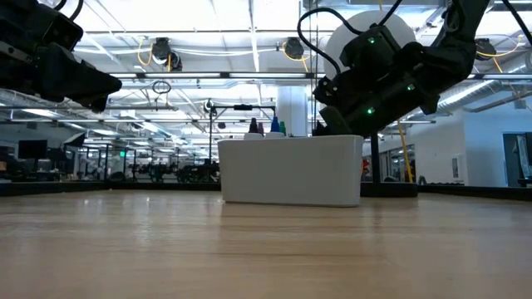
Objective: Pick & Place food coloring
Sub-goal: Put the small purple food coloring bottle into the gray bin, then adjust the gray bin on the table
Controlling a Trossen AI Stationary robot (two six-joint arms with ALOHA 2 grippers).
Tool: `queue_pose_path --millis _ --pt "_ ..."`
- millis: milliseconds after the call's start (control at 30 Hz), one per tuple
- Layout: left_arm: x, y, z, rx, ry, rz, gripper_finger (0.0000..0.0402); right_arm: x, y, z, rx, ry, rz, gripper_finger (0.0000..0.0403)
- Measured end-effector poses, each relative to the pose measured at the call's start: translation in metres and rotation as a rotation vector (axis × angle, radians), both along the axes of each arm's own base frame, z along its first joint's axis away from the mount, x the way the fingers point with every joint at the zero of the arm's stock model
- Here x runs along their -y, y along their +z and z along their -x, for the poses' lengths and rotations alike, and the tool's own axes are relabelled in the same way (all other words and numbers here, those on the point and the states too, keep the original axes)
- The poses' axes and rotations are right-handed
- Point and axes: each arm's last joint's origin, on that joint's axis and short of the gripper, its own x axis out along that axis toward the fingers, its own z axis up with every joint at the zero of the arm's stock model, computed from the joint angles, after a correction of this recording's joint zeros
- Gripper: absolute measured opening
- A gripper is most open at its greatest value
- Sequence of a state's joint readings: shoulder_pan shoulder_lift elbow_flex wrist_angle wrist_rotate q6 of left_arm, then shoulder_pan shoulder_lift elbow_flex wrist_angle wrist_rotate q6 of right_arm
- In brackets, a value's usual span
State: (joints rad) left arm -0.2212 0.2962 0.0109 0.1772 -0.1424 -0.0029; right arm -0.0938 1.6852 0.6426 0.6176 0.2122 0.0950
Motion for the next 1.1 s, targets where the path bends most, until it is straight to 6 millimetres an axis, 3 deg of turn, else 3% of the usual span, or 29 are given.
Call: queue_pose_path --millis 333,600,767,1100 --pt "0.000 0.000 0.000 0.000 0.000 0.001 0.0051 0.004 -0.002 0.002 -0.024 0.000 -0.027 0.0053" --pt "0.000 0.000 0.000 0.000 -0.001 0.002 0.0051 0.004 -0.002 0.001 -0.005 -0.011 -0.059 0.0114" --pt "0.000 0.000 0.000 -0.001 -0.001 0.007 0.0051 0.004 0.001 0.002 0.001 -0.015 -0.058 0.0124" --pt "0.000 -0.006 -0.002 -0.066 0.031 0.090 0.0051 -0.008 0.052 0.015 0.118 0.014 0.004 0.0106"
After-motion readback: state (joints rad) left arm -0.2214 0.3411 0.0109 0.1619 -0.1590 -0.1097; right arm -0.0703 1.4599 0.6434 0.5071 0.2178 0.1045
